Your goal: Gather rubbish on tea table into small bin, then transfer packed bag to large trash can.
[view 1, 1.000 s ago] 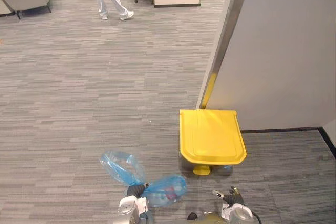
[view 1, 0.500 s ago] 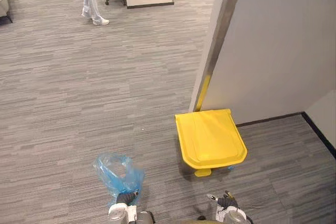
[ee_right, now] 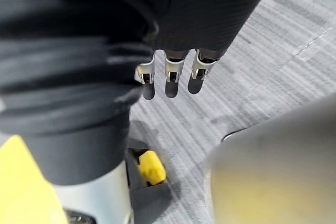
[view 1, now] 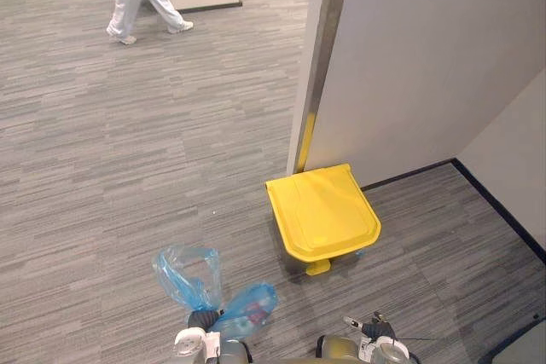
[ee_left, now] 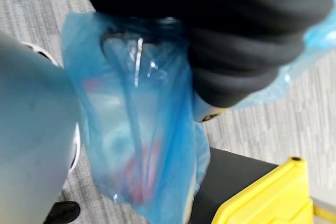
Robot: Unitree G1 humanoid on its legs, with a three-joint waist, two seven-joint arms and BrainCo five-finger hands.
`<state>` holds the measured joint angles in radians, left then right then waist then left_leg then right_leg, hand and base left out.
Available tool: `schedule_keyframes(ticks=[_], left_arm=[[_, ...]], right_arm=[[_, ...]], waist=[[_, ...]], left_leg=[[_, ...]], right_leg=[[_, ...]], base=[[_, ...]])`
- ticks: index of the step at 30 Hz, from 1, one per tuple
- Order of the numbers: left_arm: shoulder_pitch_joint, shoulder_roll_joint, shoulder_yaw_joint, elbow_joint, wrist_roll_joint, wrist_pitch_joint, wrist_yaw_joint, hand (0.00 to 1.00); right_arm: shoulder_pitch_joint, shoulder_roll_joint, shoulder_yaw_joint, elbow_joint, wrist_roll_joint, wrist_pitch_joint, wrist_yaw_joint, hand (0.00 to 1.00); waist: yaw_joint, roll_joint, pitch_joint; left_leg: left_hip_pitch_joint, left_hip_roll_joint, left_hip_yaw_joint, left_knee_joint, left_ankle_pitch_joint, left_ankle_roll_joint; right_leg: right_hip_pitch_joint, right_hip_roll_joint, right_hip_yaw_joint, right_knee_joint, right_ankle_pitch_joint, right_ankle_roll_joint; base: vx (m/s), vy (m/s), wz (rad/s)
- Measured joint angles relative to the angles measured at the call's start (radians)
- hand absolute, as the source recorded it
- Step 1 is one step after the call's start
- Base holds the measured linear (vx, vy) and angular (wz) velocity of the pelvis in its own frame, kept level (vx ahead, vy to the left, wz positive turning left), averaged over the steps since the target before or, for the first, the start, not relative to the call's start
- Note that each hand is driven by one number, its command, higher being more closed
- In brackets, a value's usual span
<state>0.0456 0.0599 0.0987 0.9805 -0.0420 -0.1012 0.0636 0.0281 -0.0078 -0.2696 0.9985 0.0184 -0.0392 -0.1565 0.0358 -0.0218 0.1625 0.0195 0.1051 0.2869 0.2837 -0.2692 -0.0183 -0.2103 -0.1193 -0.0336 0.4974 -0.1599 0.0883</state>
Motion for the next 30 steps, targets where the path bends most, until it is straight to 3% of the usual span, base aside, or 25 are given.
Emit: schedule_keyframes(ticks=[2,4,6,7,8,9,13,14,16,18,21,25,30], left_arm=[[-0.009,-0.002,-0.002,0.002,0.0,0.001,0.0,1.0],[-0.021,-0.006,-0.003,0.002,0.001,0.001,0.0,1.0],[-0.029,-0.001,-0.001,0.001,0.001,0.0,0.002,1.0],[-0.036,-0.004,0.0,0.003,0.001,0.0,0.004,1.0],[-0.038,-0.026,-0.002,0.003,0.001,0.0,0.005,1.0],[-0.045,-0.038,-0.004,-0.002,0.002,-0.001,0.003,1.0],[-0.043,-0.052,-0.01,-0.003,0.003,0.001,0.0,1.0],[-0.043,-0.054,-0.009,-0.003,0.007,0.001,-0.001,1.0],[-0.042,-0.062,-0.009,-0.002,0.013,0.001,-0.007,1.0],[-0.04,-0.076,-0.009,0.006,0.015,0.001,-0.009,1.0],[-0.046,-0.073,-0.009,0.009,0.02,0.001,-0.02,1.0],[-0.066,-0.029,-0.035,-0.001,0.021,-0.003,-0.027,1.0],[-0.082,0.035,-0.06,-0.051,0.02,-0.018,-0.022,1.0]], right_arm=[[-0.006,0.003,-0.002,-0.014,0.001,-0.001,0.0,0.0],[-0.01,0.003,-0.001,-0.043,-0.001,0.0,-0.001,0.0],[-0.008,0.01,0.0,-0.047,-0.003,0.001,-0.004,0.0],[-0.01,0.007,-0.002,-0.047,-0.006,0.003,-0.004,0.0],[-0.014,-0.005,-0.002,-0.057,-0.02,0.004,-0.005,0.0],[-0.012,-0.009,-0.005,-0.087,-0.02,0.004,-0.006,0.0],[0.007,0.006,-0.044,-0.106,-0.021,0.003,-0.004,0.0],[0.014,0.009,-0.042,-0.105,-0.022,0.007,0.001,0.0],[0.016,0.01,-0.043,-0.091,-0.022,0.012,0.002,0.0],[0.013,0.006,-0.042,-0.076,-0.022,0.012,0.003,0.0],[-0.015,-0.006,-0.009,-0.041,-0.03,0.012,0.01,0.0],[-0.092,-0.035,0.17,-0.044,-0.059,0.014,0.022,0.0],[-0.313,-0.08,0.248,-0.111,-0.058,0.008,0.026,0.0]], waist=[[-0.001,0.002,0.006],[-0.001,0.009,0.029],[0.001,-0.012,0.038],[0.001,-0.016,0.041],[0.004,0.035,0.043],[0.003,0.053,0.044],[0.001,0.044,0.052],[0.001,0.04,0.041],[0.002,0.036,0.019],[0.002,0.042,0.006],[0.0,0.043,-0.004],[0.006,0.024,-0.017],[0.013,0.017,-0.013]], left_leg=[[-0.002,0.021,-0.009,0.019,-0.018,-0.002],[-0.001,0.044,-0.017,0.063,-0.043,-0.011],[0.007,0.038,-0.026,0.134,-0.102,-0.041],[0.02,0.041,-0.038,0.168,-0.135,-0.058],[0.027,0.079,-0.057,0.19,-0.163,-0.079],[0.034,0.086,-0.077,0.171,-0.168,-0.089],[0.127,0.105,-0.116,0.138,-0.191,-0.132],[0.154,0.115,-0.142,0.102,-0.186,-0.138],[0.176,0.12,-0.165,0.041,-0.159,-0.113],[0.194,0.129,-0.165,-0.014,-0.12,-0.11],[0.195,0.13,-0.194,-0.074,-0.074,-0.127],[0.139,0.104,-0.243,-0.088,-0.063,-0.146],[-0.018,0.073,-0.326,-0.085,-0.006,-0.164]], right_leg=[[-0.069,0.011,-0.086,-0.06,0.014,-0.007],[-0.098,0.016,-0.145,-0.181,0.075,-0.009],[-0.092,-0.007,-0.174,-0.287,0.1,-0.016],[-0.08,-0.012,-0.169,-0.28,0.124,-0.044],[-0.089,0.015,-0.18,-0.212,0.076,-0.045],[-0.11,0.018,-0.186,-0.146,0.042,-0.053],[-0.117,0.006,-0.214,0.068,-0.06,-0.077],[-0.108,0.007,-0.235,0.104,-0.106,-0.072],[-0.106,0.017,-0.249,0.108,-0.132,-0.065],[-0.101,0.032,-0.256,0.091,-0.129,-0.07],[-0.103,0.041,-0.261,0.064,-0.117,-0.088],[-0.162,0.04,-0.203,0.046,-0.095,-0.109],[-0.225,0.01,-0.182,-0.055,-0.006,-0.088]], base=[[0.1,-0.028,0.08],[0.17,-0.112,0.14],[0.21,-0.198,0.25],[0.31,-0.22,0.15],[0.37,-0.23,0.27],[0.36,-0.212,0.25],[0.3,-0.16,0.38],[0.25,-0.124,0.3],[0.29,-0.143,0.21],[0.25,-0.104,-0.01],[0.2,-0.037,-0.02],[0.02,0.054,0.01],[-0.11,0.056,0.47]])
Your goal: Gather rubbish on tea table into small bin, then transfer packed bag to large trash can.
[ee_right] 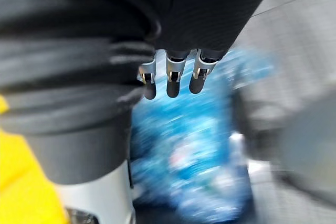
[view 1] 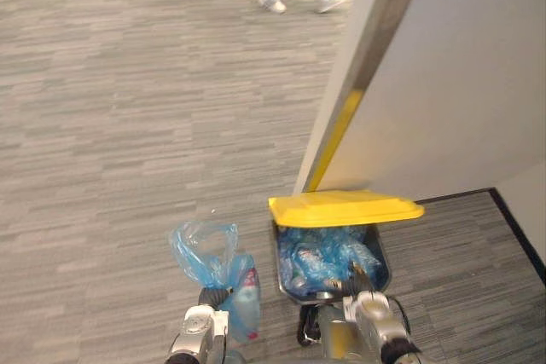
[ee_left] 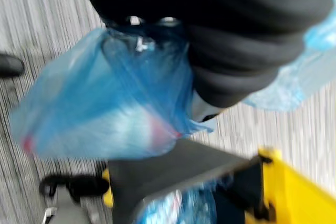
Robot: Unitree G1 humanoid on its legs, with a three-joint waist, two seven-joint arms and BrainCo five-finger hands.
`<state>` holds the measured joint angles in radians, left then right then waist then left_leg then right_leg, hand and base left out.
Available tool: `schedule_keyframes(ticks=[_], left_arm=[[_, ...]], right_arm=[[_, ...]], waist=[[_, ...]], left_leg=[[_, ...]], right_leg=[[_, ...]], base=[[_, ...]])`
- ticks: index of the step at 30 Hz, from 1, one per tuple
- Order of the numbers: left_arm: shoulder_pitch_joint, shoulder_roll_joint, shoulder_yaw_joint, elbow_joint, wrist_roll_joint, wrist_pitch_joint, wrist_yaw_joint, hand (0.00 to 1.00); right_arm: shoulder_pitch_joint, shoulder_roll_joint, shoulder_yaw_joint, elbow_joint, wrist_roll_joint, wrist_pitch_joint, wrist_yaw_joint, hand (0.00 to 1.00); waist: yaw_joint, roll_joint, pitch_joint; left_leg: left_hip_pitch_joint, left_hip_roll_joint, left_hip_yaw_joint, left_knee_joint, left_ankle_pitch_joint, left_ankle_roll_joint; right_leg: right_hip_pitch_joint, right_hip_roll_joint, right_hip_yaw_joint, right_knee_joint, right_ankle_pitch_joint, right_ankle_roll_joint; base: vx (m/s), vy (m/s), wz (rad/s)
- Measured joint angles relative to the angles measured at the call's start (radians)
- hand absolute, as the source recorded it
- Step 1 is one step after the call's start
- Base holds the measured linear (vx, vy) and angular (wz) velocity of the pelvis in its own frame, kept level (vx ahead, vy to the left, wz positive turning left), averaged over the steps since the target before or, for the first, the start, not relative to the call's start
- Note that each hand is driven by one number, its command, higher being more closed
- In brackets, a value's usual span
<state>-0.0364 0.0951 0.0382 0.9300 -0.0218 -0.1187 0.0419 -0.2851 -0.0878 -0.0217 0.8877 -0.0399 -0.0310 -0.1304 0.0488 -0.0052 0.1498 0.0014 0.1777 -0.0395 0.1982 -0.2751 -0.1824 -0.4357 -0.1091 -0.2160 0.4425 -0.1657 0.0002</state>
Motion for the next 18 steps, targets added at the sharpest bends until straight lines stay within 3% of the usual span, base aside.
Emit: schedule_keyframes(ticks=[3,7,9,18], left_arm=[[0.001,0.036,-0.021,-0.041,-0.013,-0.016,0.025,1.0],[0.005,0.049,-0.05,-0.074,-0.046,-0.027,0.043,1.0],[0.011,0.051,-0.088,-0.125,-0.064,-0.03,0.043,1.0],[0.021,0.049,-0.26,-0.35,-0.13,-0.043,0.01,1.0]], right_arm=[[-0.186,-0.106,0.007,-0.041,0.014,-0.014,-0.028,0.0],[-0.313,-0.191,0.007,-0.048,0.048,-0.028,-0.049,0.0],[-0.374,-0.251,0.008,-0.048,0.083,-0.028,-0.067,0.0],[-0.419,-0.276,0.029,-0.047,0.162,-0.027,-0.079,0.0]], waist=[[0.017,0.004,0.024],[0.012,0.006,0.053],[0.012,0.007,0.074],[0.005,0.009,0.082]], left_leg=[[-0.072,0.008,-0.016,0.02,0.008,0.012],[-0.108,0.009,-0.028,0.019,0.007,0.015],[-0.129,0.01,-0.041,0.025,0.007,0.017],[-0.156,0.009,-0.05,0.044,0.012,0.008]], right_leg=[[-0.012,0.002,-0.031,-0.065,0.058,0.012],[-0.021,0.002,-0.045,-0.099,0.088,0.029],[-0.019,0.018,-0.02,-0.126,0.099,0.057],[-0.015,0.034,0.001,-0.17,0.147,0.042]], base=[[-0.13,-0.019,0.28],[-0.12,-0.022,0.14],[-0.14,-0.034,0.21],[0.02,0.014,0.02]])
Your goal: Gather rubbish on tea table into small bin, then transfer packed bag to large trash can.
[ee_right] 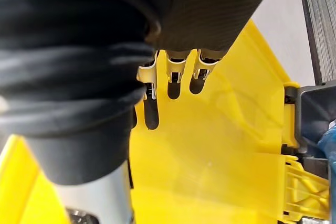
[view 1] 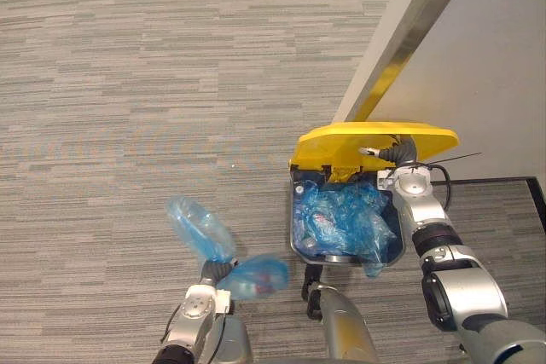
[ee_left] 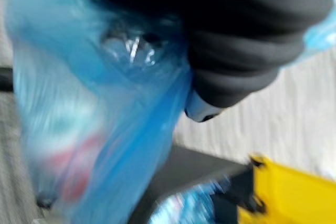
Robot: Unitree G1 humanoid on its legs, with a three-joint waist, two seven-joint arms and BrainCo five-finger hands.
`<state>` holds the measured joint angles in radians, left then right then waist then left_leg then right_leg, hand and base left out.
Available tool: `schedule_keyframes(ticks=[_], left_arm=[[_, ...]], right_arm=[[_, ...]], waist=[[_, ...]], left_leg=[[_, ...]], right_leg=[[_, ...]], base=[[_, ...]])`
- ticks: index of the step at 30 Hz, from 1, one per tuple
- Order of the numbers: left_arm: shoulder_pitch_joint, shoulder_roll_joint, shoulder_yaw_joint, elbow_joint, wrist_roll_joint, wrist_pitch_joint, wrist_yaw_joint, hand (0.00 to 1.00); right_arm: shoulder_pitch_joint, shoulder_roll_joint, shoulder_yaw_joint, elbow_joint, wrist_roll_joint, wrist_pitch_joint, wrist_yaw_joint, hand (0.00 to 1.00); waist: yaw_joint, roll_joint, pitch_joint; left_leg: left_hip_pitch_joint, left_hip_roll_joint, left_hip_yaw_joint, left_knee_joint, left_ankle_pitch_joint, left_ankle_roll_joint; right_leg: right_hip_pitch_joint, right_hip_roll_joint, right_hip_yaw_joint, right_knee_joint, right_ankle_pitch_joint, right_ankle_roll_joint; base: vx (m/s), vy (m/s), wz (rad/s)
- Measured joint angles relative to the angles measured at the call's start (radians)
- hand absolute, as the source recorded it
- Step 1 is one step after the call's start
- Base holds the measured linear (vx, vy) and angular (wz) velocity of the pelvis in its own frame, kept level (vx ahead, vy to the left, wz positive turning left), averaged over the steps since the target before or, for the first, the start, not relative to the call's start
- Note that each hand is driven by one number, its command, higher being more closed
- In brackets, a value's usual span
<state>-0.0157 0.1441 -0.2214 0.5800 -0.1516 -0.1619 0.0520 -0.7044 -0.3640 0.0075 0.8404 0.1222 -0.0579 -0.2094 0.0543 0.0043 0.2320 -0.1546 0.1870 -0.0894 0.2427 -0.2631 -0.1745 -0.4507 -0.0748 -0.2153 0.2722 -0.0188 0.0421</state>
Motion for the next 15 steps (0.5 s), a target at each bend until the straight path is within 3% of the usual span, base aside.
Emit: schedule_keyframes(ticks=[8,15], left_arm=[[-0.039,0.002,-0.171,-0.259,-0.129,-0.028,-0.064,1.0],[-0.142,-0.004,-0.35,-0.342,-0.186,-0.029,-0.098,1.0]], right_arm=[[0.0,0.0,0.008,-0.018,0.03,0.001,0.007,0.0],[-0.006,0.002,0.038,-0.044,0.034,0.001,0.013,0.0]], waist=[[-0.013,0.016,0.034],[-0.019,0.019,0.042]], left_leg=[[0.016,-0.003,0.002,0.024,-0.012,0.003],[0.033,-0.005,0.028,0.025,-0.015,0.004]], right_leg=[[0.034,0.0,0.003,-0.016,0.009,-0.004],[0.029,0.004,0.029,-0.003,0.01,-0.003]], base=[[0.01,0.007,0.01],[0.02,-0.001,-0.08]])
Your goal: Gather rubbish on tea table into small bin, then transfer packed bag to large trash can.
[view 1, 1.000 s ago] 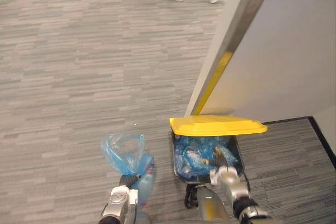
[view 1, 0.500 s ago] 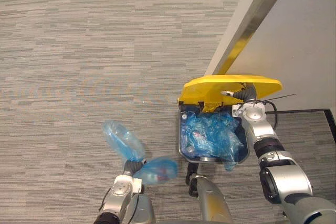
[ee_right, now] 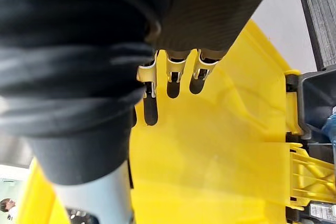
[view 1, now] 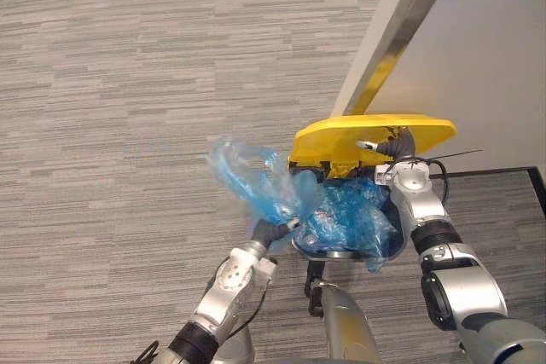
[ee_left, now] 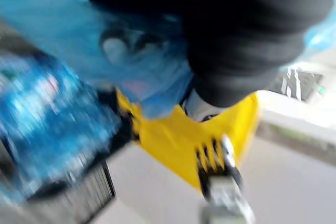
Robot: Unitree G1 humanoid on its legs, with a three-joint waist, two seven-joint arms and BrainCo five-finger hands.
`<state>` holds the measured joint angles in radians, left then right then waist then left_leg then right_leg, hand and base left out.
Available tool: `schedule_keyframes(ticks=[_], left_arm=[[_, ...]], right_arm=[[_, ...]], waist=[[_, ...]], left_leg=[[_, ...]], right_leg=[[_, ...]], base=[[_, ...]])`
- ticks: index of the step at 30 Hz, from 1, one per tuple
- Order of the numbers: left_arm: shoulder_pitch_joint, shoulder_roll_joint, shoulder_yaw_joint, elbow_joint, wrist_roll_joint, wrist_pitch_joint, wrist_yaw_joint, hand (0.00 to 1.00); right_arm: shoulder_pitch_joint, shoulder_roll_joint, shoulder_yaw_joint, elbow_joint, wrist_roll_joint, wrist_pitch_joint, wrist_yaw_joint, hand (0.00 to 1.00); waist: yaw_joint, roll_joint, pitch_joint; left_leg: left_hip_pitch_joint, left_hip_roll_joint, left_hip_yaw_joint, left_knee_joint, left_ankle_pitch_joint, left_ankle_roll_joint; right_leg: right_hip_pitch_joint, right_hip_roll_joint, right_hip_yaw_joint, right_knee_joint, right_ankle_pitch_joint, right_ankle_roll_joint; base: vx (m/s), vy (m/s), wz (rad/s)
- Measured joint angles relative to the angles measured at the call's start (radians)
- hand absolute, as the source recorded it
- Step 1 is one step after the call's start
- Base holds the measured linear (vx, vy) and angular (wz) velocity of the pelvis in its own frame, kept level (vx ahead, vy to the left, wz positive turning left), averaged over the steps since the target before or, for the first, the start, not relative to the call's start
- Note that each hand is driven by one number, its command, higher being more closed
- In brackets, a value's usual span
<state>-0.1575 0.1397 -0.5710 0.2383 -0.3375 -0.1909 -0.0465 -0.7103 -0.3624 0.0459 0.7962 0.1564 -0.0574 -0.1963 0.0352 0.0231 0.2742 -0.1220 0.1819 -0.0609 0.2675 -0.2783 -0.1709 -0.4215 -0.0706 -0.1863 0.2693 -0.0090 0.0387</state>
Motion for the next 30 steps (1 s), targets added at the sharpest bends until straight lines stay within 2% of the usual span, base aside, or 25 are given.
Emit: schedule_keyframes(ticks=[4,7,14,15,16,21,23,27,30], left_arm=[[-0.094,-0.021,-0.019,0.0,0.004,0.0,0.004,1.0],[-0.166,-0.025,-0.036,0.003,0.044,0.0,0.045,1.0],[-0.313,-0.045,-0.031,0.094,0.106,0.001,0.112,1.0],[-0.393,-0.05,-0.004,0.199,0.121,0.007,0.145,1.0],[-0.422,-0.05,-0.003,0.239,0.122,0.017,0.156,1.0],[-0.474,-0.066,-0.008,0.326,0.151,0.022,0.158,1.0],[-0.533,-0.086,-0.002,0.46,0.214,0.04,0.159,1.0],[-0.534,-0.087,0.017,0.565,0.277,0.075,0.162,1.0],[-0.533,-0.099,0.051,0.579,0.28,0.078,0.175,1.0]], right_arm=[[-0.051,0.002,0.012,-0.001,0.0,0.0,0.0,0.0],[-0.07,0.002,0.017,-0.048,0.0,0.0,-0.003,0.0],[-0.088,0.002,0.025,-0.125,0.0,0.0,-0.019,0.0],[-0.106,0.001,0.044,-0.196,0.002,-0.001,-0.021,0.0],[-0.125,0.003,0.051,-0.197,0.002,-0.003,-0.022,0.0],[-0.128,0.008,0.059,-0.24,0.022,-0.003,-0.033,0.0],[-0.132,0.009,0.072,-0.301,0.043,-0.003,-0.05,0.0],[-0.144,0.019,0.076,-0.375,0.062,-0.012,-0.065,0.0],[-0.144,0.03,0.076,-0.392,0.062,-0.015,-0.075,0.0]], waist=[[-0.014,-0.001,0.029],[-0.034,-0.001,0.046],[-0.054,-0.002,0.069],[-0.068,-0.006,0.098],[-0.068,-0.012,0.104],[-0.069,-0.023,0.13],[-0.076,-0.034,0.157],[-0.083,-0.042,0.172],[-0.085,-0.042,0.177]], left_leg=[[-0.002,-0.001,0.027,0.027,-0.017,0.001],[-0.012,-0.001,0.041,0.033,-0.02,0.0],[-0.034,-0.001,0.067,0.036,-0.02,-0.001],[-0.075,-0.003,0.075,0.061,-0.026,-0.002],[-0.088,-0.004,0.081,0.066,-0.026,-0.003],[-0.093,-0.002,0.089,0.074,-0.027,-0.005],[-0.133,0.001,0.081,0.106,-0.038,-0.01],[-0.177,0.005,0.081,0.113,-0.035,-0.014],[-0.184,0.015,0.083,0.115,-0.035,-0.016]], right_leg=[[-0.012,0.008,0.029,0.008,0.006,0.002],[-0.032,0.014,0.044,0.009,0.012,0.005],[-0.072,0.02,0.067,0.021,0.018,0.005],[-0.111,0.021,0.076,0.024,0.026,0.002],[-0.127,0.022,0.082,0.026,0.033,-0.002],[-0.137,0.02,0.088,0.037,0.033,-0.002],[-0.157,0.021,0.084,0.035,0.037,-0.001],[-0.203,0.025,0.084,0.039,0.044,-0.01],[-0.208,0.031,0.079,0.04,0.045,-0.012]], base=[[0.0,0.013,-0.23],[0.0,-0.006,-0.17],[0.02,-0.018,-0.11],[0.02,-0.027,-0.17],[0.03,-0.023,-0.15],[0.02,-0.003,-0.03],[-0.06,-0.02,0.05],[0.0,-0.036,-0.02],[0.02,-0.02,-0.01]])
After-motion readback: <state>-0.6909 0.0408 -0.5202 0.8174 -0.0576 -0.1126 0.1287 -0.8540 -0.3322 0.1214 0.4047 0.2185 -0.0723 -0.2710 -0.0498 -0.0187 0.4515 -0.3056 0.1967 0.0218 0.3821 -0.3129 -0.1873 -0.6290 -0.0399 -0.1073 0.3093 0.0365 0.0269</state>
